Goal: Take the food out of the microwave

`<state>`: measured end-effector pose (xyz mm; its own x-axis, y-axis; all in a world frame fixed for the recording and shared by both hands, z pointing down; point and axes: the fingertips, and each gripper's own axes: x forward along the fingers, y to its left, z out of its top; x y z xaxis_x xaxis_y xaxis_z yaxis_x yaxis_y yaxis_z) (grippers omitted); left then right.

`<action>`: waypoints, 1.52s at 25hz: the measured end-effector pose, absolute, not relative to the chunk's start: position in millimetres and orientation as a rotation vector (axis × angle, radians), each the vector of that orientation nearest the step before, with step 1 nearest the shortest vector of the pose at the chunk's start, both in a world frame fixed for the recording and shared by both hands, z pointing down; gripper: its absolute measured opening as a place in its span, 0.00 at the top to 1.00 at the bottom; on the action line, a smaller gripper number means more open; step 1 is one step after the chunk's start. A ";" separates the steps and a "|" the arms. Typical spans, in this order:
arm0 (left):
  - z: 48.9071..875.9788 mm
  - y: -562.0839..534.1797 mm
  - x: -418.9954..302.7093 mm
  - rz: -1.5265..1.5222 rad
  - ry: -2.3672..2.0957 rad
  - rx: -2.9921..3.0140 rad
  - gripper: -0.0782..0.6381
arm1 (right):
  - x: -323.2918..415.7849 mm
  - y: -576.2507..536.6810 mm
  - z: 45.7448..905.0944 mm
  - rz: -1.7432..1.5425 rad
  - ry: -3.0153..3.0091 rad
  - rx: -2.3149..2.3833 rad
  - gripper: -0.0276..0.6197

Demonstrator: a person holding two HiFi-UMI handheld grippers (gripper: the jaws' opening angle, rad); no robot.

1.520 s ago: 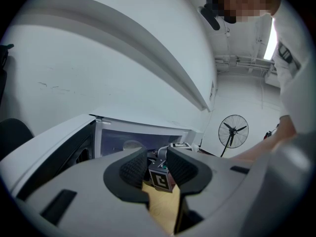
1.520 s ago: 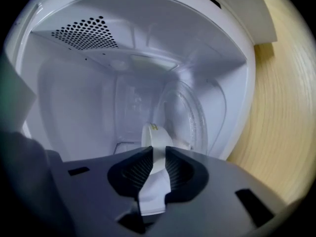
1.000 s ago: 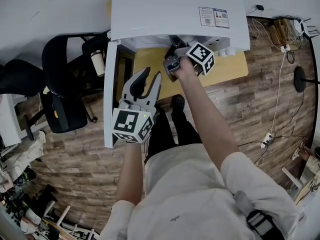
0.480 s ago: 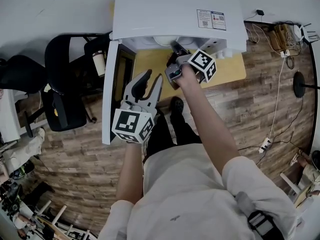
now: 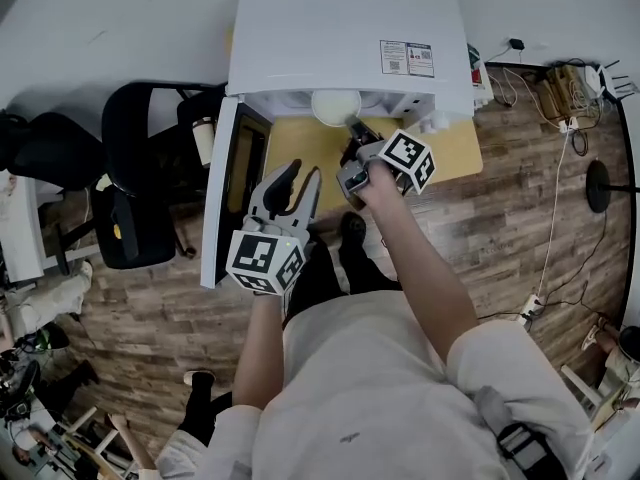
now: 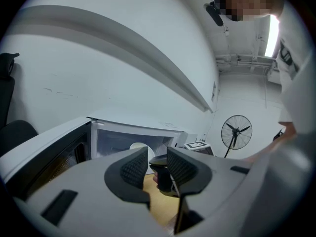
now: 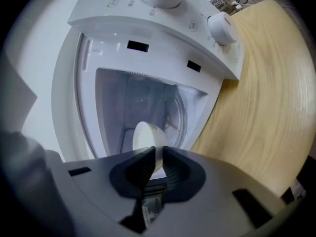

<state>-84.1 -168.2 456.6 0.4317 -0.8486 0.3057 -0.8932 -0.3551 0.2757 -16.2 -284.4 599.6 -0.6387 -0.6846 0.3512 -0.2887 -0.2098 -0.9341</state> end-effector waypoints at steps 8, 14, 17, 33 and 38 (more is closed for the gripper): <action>452.8 -159.7 -67.3 0.143 -1.500 2.270 0.73 | 7.3 -251.6 592.2 -1.980 1.709 -1.173 0.90; 456.8 -155.4 -65.2 0.142 -1.520 2.250 0.73 | 23.2 -241.3 581.6 -1.973 1.719 -1.216 0.90; 460.1 -154.1 -66.3 0.156 -1.511 2.255 0.73 | 25.0 -238.7 570.8 -1.964 1.728 -1.222 0.90; 429.3 -120.4 -84.5 0.154 -1.461 2.360 0.76 | 19.6 -189.5 508.9 -1.874 1.702 -1.290 0.91; 422.0 -103.4 -95.2 0.145 -1.432 2.390 0.79 | 10.7 -166.1 495.3 -1.848 1.676 -1.312 0.91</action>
